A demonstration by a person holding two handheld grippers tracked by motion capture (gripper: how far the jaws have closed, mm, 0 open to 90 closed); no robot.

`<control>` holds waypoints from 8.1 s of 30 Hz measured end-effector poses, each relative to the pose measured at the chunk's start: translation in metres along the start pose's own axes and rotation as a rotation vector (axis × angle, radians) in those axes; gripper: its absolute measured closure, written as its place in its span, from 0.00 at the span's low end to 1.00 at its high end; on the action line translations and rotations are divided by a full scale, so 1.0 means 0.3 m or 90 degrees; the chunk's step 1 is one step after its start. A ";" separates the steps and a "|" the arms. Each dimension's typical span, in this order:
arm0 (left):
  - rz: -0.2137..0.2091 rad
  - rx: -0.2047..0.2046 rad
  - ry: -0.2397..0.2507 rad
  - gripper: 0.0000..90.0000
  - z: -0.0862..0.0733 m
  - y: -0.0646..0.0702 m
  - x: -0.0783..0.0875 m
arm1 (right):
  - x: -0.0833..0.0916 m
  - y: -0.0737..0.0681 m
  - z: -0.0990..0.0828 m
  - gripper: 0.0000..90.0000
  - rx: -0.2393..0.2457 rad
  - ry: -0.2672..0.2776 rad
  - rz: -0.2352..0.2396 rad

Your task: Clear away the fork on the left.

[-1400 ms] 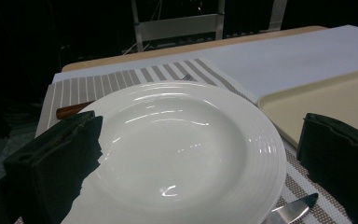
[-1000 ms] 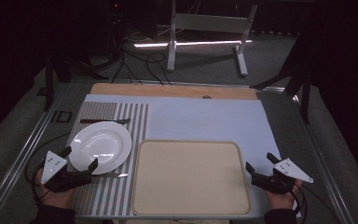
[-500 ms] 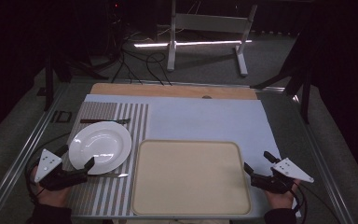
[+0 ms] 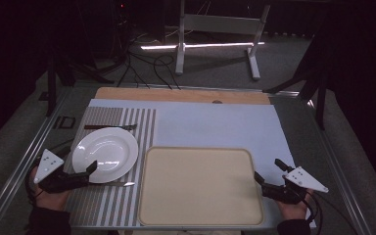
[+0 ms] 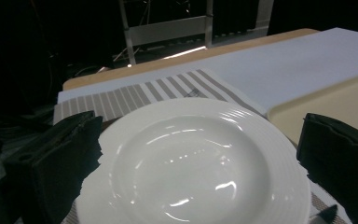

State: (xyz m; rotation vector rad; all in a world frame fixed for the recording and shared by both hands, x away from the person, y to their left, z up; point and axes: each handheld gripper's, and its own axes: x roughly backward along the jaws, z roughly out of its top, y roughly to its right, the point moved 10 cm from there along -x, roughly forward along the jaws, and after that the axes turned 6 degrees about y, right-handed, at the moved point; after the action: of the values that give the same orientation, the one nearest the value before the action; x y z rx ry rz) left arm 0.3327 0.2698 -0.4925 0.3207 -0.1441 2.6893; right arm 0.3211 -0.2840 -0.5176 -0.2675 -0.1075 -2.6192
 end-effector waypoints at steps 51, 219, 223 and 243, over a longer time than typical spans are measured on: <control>-0.006 0.000 -0.027 0.00 0.088 -0.182 -0.152 | -0.005 -0.009 -0.009 0.10 0.005 -0.007 0.006; -0.085 0.024 -0.422 0.84 -0.212 -0.371 -0.597 | -0.004 0.003 -0.051 0.11 0.003 -0.040 0.007; -0.071 0.008 -0.451 0.86 -0.207 -0.368 -0.600 | -0.001 0.007 -0.050 0.11 0.001 -0.038 0.004; -0.042 0.028 -0.372 0.86 -0.086 -0.381 -0.533 | 0.005 0.014 -0.046 0.11 -0.002 -0.035 -0.002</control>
State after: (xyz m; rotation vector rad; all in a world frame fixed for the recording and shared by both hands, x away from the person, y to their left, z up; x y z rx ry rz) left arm 0.5172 0.3130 -0.5509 1.0955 -0.2391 2.4593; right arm 0.3196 -0.2899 -0.5308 -0.3415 -0.1237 -2.6154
